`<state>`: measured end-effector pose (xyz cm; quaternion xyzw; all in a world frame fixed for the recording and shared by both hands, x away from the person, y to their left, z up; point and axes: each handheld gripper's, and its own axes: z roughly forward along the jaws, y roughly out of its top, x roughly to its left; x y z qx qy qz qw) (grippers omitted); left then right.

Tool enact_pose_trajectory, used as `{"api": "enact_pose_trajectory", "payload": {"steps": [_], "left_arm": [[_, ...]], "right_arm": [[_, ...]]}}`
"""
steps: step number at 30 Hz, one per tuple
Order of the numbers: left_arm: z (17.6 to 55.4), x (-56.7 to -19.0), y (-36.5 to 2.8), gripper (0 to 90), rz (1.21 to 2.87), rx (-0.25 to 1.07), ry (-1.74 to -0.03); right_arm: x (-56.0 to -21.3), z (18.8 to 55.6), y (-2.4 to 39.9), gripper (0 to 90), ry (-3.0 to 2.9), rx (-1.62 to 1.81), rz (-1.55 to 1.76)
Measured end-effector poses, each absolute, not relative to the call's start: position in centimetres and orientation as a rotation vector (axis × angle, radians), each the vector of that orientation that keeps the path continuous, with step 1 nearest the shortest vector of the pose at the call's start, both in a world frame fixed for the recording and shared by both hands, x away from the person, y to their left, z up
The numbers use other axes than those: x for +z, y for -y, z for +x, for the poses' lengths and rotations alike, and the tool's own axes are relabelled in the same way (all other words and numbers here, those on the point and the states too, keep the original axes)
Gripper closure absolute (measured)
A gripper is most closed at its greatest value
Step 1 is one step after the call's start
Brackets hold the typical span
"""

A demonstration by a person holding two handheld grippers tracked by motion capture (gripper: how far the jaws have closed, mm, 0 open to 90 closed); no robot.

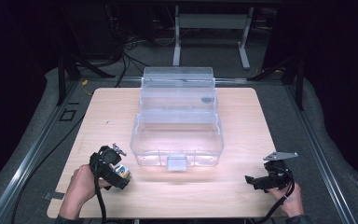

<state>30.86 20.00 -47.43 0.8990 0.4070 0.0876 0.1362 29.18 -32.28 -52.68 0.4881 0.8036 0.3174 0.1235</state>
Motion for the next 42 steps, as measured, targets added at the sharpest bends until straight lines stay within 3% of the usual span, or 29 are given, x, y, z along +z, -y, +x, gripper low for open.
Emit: {"api": "enact_pose_trajectory", "payload": {"steps": [4, 13, 17, 24, 42], "left_arm": [[31.2, -48.2, -19.8, 16.2, 2.593, 0.278, -1.201], [31.5, -49.3, -19.5, 24.8, 2.643, 0.236, -1.2], [31.6, -49.6, -19.6, 41.2, 2.647, 0.259, -1.213], [31.4, -49.6, -20.1, 45.6, 2.621, 0.247, -1.188], [29.5, -47.7, -19.6, 46.3, 2.621, 0.257, -1.079]], "right_arm": [[-52.8, 29.2, 32.3, 1.6, -2.344, 0.922, 1.431], [-52.9, 29.3, 32.3, 4.1, -2.352, 0.911, 1.441], [-53.1, 29.4, 32.2, 4.4, -2.368, 0.889, 1.441], [-53.1, 29.4, 32.3, 6.6, -2.377, 0.875, 1.432], [-53.4, 29.5, 32.2, 5.4, -2.394, 0.841, 1.434]]}}
